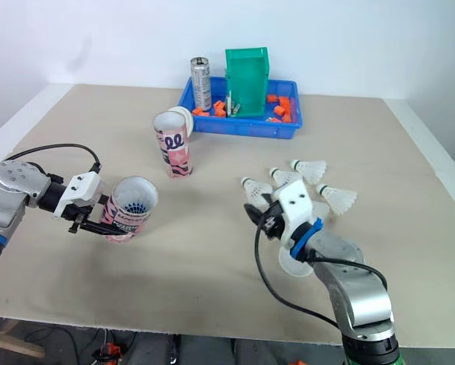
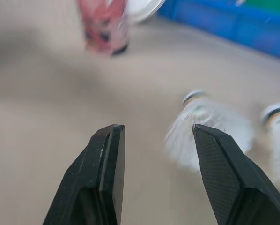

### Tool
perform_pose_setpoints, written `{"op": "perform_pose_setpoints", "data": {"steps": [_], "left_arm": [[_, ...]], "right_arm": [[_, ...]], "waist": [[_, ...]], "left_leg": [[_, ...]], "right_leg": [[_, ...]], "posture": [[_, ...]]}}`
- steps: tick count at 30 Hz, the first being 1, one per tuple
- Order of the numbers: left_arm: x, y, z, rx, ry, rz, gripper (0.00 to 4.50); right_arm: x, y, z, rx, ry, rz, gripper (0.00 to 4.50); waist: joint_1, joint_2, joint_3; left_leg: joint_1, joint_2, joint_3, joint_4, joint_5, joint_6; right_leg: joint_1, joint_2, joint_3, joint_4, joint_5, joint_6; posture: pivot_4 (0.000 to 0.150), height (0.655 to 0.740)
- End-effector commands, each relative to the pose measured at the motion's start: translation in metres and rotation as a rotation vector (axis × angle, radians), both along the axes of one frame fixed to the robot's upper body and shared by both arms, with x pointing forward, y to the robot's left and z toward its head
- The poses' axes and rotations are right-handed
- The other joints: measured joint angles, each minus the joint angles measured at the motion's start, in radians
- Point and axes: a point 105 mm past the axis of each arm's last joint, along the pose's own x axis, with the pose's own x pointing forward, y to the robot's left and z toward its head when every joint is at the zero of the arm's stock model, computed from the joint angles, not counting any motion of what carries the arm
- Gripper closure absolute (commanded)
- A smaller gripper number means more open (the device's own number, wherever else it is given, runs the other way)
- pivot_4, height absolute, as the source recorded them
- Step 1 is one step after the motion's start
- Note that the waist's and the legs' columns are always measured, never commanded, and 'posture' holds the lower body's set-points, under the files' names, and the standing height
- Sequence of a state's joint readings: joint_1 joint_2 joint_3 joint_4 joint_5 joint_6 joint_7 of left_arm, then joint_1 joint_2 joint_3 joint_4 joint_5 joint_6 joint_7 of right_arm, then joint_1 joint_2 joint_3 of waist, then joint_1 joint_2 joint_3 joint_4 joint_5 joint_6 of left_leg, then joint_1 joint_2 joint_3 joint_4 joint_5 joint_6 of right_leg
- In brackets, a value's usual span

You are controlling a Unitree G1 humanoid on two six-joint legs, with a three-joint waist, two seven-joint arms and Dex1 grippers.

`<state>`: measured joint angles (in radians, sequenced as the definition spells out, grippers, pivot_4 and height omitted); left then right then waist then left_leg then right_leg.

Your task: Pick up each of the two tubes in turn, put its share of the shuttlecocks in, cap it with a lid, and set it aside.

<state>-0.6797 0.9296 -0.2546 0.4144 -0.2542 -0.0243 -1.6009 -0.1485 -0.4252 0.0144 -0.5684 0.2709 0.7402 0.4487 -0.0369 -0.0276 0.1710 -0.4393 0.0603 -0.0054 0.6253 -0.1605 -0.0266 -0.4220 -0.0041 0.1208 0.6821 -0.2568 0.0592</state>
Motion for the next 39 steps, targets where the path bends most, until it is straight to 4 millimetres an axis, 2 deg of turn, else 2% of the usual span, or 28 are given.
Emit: {"op": "perform_pose_setpoints", "data": {"steps": [1,4,13,18,19,21,25,26,29,32,33,36,39], "left_arm": [[-0.003,-0.001,-0.006,0.012,0.025,-0.014,2.29],[-0.003,-0.002,-0.005,0.008,0.022,-0.015,2.29],[-0.006,-0.001,-0.003,0.007,0.019,-0.007,2.29],[-0.006,-0.001,-0.002,0.007,0.017,-0.001,2.29],[-0.006,-0.001,-0.002,0.007,0.017,-0.001,2.29],[-0.006,-0.001,-0.001,0.005,0.015,-0.001,2.29],[-0.007,-0.002,0.000,0.002,0.014,-0.001,2.29],[-0.007,-0.002,0.000,0.001,0.014,0.000,2.29],[-0.007,-0.002,0.000,-0.002,0.015,0.002,2.29],[-0.007,-0.004,-0.001,-0.005,0.018,0.000,2.29],[-0.007,-0.004,-0.001,-0.005,0.018,0.000,2.29],[-0.006,-0.006,-0.001,-0.007,0.018,-0.003,2.29],[-0.004,-0.008,-0.001,-0.011,0.017,-0.005,2.29]], "right_arm": [[0.009,-0.001,0.005,-0.013,-0.034,-0.036,1.97],[0.020,0.001,-0.001,-0.020,-0.016,-0.061,1.97],[0.035,0.004,-0.011,-0.063,-0.011,-0.086,1.97],[0.054,0.013,-0.009,-0.070,-0.032,-0.104,1.97],[0.057,0.013,-0.010,-0.074,-0.036,-0.111,2.35],[0.060,0.014,-0.010,-0.075,-0.041,-0.111,2.77],[0.057,0.015,-0.004,-0.084,-0.068,-0.094,4.23],[0.055,0.016,0.000,-0.080,-0.081,-0.085,4.48],[0.047,0.024,0.025,-0.060,-0.152,-0.021,4.48],[0.022,0.046,0.076,-0.087,-0.342,0.214,4.48],[0.013,0.050,0.086,-0.118,-0.385,0.287,4.48],[-0.008,0.052,0.107,-0.257,-0.477,0.490,4.48],[-0.035,0.059,0.111,-0.383,-0.524,0.732,4.48]], "waist": [[0.000,0.000,0.000],[-0.001,0.000,0.000],[-0.001,0.000,0.000],[-0.009,0.000,0.000],[-0.009,0.000,0.000],[-0.008,0.000,0.000],[-0.008,0.000,0.000],[-0.008,0.000,0.000],[-0.009,0.001,0.001],[-0.009,0.002,0.002],[-0.009,0.003,0.002],[-0.007,0.002,0.002],[-0.005,0.002,0.002]], "left_leg": [[0.000,0.000,0.000,0.000,0.000,0.000],[0.000,0.000,0.000,0.000,0.000,0.000],[0.000,0.000,0.000,-0.001,0.000,0.000],[0.000,0.000,0.000,0.000,0.000,0.000],[0.000,0.000,0.000,0.000,0.000,0.000],[0.000,0.000,-0.001,0.000,0.000,0.000],[-0.001,0.000,-0.001,-0.001,0.000,0.000],[-0.001,0.000,-0.001,-0.001,0.000,0.000],[-0.001,0.000,-0.001,-0.002,0.000,0.000],[-0.001,0.000,-0.001,-0.001,0.000,0.000],[-0.001,0.000,-0.001,-0.001,0.000,0.000],[-0.001,0.000,-0.001,-0.001,0.000,0.000],[-0.001,-0.001,-0.001,-0.002,0.000,0.000]], "right_leg": [[0.000,0.000,0.000,0.000,0.000,0.000],[0.000,0.000,0.000,0.000,0.000,0.000],[0.000,0.000,0.000,0.000,-0.001,0.000],[0.000,0.000,0.000,0.000,0.000,0.000],[0.000,0.000,0.000,0.000,0.000,0.000],[0.000,0.000,0.000,0.000,0.000,0.000],[0.000,0.000,0.000,0.000,-0.001,0.001],[0.000,0.000,0.000,0.000,-0.001,0.001],[-0.001,0.001,0.000,0.000,-0.001,0.001],[-0.001,0.000,0.000,0.000,-0.001,0.001],[0.000,0.000,0.000,0.000,-0.001,0.001],[0.000,0.000,-0.001,-0.001,-0.001,0.001],[0.001,0.000,-0.001,-0.001,-0.002,0.000]], "posture": [[0.150,0.7362],[0.150,0.7362],[0.150,0.7362],[0.150,0.7362],[0.150,0.7362],[0.150,0.7362],[0.150,0.7362],[0.150,0.7362],[0.150,0.7362],[0.150,0.7362],[0.150,0.7362],[0.150,0.7362],[0.150,0.7362]]}}
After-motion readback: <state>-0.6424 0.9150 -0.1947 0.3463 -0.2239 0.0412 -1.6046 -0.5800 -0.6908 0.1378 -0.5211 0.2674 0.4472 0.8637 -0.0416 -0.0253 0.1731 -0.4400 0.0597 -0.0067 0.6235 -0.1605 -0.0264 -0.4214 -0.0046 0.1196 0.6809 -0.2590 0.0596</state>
